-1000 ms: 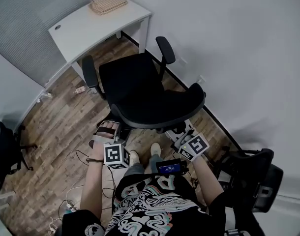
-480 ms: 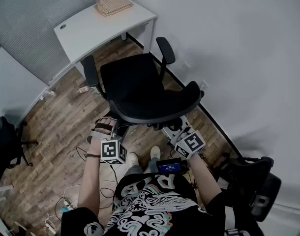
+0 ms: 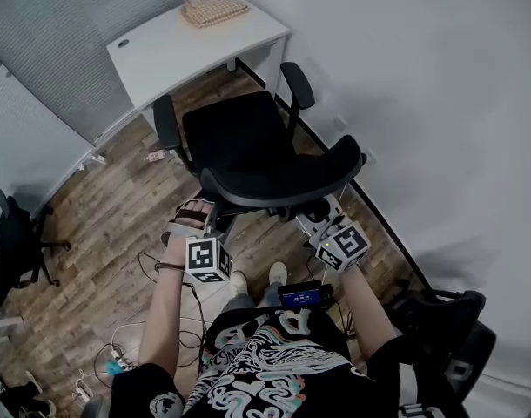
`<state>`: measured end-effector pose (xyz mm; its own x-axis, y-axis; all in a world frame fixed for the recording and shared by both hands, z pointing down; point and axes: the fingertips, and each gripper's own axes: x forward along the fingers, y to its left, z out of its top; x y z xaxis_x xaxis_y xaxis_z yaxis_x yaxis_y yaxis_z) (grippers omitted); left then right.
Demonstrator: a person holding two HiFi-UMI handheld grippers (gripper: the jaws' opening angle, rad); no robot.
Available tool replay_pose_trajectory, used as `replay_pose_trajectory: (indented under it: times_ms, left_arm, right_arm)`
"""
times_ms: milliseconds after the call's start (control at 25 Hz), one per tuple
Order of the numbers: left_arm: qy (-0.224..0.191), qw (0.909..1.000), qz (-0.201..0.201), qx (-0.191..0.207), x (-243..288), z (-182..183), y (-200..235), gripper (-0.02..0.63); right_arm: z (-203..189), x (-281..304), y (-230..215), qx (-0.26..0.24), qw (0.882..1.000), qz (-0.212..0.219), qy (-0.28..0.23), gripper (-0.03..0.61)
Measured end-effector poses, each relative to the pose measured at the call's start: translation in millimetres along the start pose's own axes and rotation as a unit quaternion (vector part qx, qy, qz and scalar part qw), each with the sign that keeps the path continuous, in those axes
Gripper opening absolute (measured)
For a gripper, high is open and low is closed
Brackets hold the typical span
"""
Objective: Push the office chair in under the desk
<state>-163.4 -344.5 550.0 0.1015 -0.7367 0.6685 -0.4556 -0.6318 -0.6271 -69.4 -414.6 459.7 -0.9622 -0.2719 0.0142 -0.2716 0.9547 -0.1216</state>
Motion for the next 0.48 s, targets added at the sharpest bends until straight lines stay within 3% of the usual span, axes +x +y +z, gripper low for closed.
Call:
replay_pose_trajectory:
  times_ms: [480]
  left_arm:
    - [0.02,0.9996,0.019,-0.008,10,5,8,0.138]
  right_arm:
    - [4,2,-15,-0.001,1.0,0.031,-0.001,0.17]
